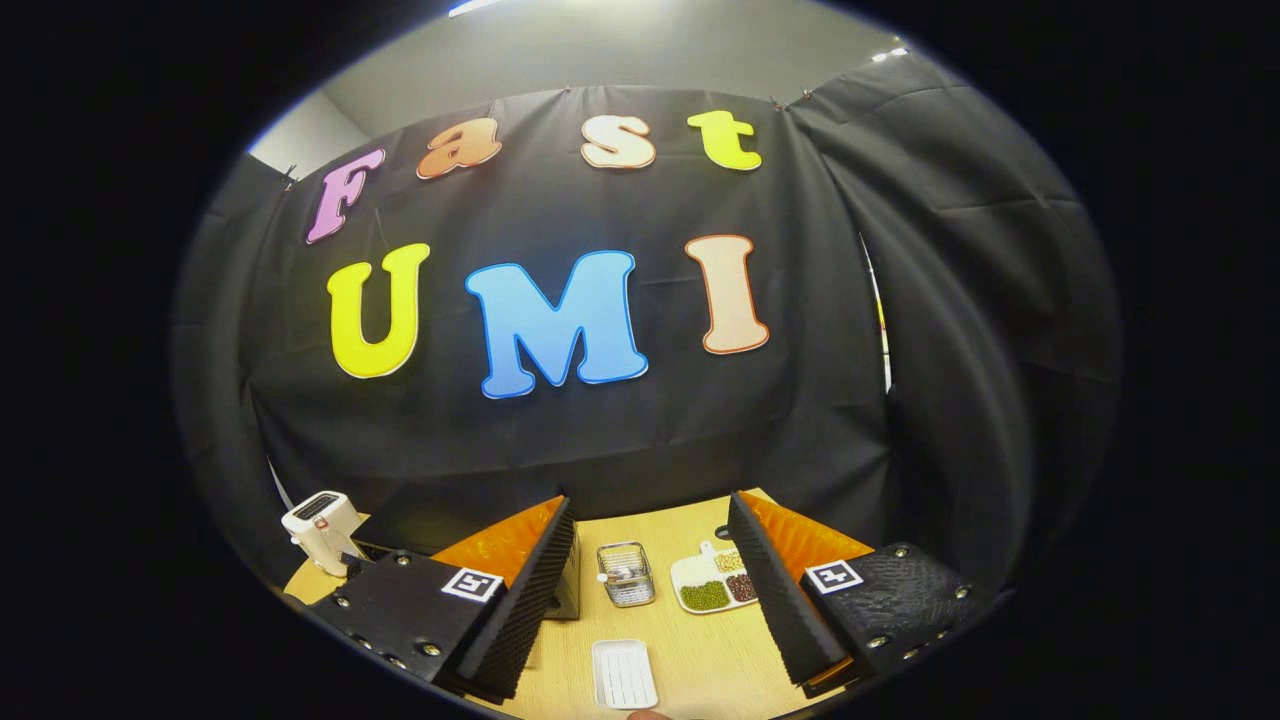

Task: Open the electric oven with the left hand, put the food in, and close the electric oven.

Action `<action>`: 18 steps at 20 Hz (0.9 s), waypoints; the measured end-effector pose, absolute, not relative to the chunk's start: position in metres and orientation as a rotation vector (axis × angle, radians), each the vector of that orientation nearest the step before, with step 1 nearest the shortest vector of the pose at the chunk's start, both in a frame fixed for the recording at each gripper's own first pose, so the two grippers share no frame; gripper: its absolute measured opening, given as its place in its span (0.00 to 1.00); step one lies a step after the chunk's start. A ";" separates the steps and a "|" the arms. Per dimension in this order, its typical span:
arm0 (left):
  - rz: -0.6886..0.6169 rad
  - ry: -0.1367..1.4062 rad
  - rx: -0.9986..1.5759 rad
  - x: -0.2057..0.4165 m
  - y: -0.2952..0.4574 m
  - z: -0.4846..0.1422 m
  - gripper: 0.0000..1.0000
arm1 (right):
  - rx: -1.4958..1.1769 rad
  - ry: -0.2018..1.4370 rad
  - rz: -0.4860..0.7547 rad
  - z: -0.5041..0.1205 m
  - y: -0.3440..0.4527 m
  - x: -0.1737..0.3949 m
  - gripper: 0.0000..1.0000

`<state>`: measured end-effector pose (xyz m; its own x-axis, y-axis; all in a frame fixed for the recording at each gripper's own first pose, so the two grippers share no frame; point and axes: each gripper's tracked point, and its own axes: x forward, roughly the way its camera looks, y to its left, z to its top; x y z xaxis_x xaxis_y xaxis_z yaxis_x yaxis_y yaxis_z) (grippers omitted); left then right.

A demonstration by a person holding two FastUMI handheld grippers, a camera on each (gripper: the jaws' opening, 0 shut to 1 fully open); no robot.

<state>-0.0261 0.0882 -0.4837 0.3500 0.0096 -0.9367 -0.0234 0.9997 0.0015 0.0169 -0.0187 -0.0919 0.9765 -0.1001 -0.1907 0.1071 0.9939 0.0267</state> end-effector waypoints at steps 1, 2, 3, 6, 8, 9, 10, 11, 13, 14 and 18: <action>0.018 1.221 -0.011 -0.026 0.087 -0.486 0.97 | 0.034 0.191 -0.103 -0.092 -0.019 0.018 0.95; 0.015 1.226 -0.009 -0.025 0.087 -0.487 0.98 | 0.033 0.190 -0.102 -0.091 -0.018 0.018 0.95; 0.012 1.229 -0.008 -0.024 0.085 -0.488 0.97 | 0.032 0.191 -0.101 -0.091 -0.017 0.018 0.95; 0.004 1.240 0.002 -0.022 0.082 -0.493 0.97 | 0.029 0.197 -0.095 -0.092 -0.015 0.019 0.95; 0.006 1.245 0.009 -0.021 0.082 -0.495 1.00 | 0.026 0.201 -0.093 -0.093 -0.015 0.019 0.95; 0.007 1.248 0.011 -0.021 0.082 -0.495 0.96 | 0.027 0.202 -0.092 -0.094 -0.015 0.019 0.95; 0.010 1.251 0.012 -0.021 0.082 -0.496 1.00 | 0.030 0.205 -0.092 -0.095 -0.015 0.019 0.95; 0.011 1.254 0.013 -0.020 0.082 -0.498 1.00 | 0.033 0.207 -0.090 -0.096 -0.015 0.020 0.95; 0.007 1.255 0.031 -0.019 0.083 -0.498 0.96 | 0.035 0.211 -0.086 -0.097 -0.016 0.021 0.95; 0.005 1.253 0.041 -0.018 0.083 -0.498 0.97 | 0.037 0.212 -0.084 -0.097 -0.015 0.021 0.95; 0.020 1.260 0.027 -0.019 0.083 -0.497 1.00 | 0.045 0.210 -0.076 -0.098 -0.016 0.022 0.95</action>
<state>-0.0188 0.0828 -0.4972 0.3053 0.0298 -0.9518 -0.0001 0.9995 0.0313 0.0224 -0.0159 -0.0978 0.9752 -0.0702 -0.2100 0.0797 0.9961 0.0371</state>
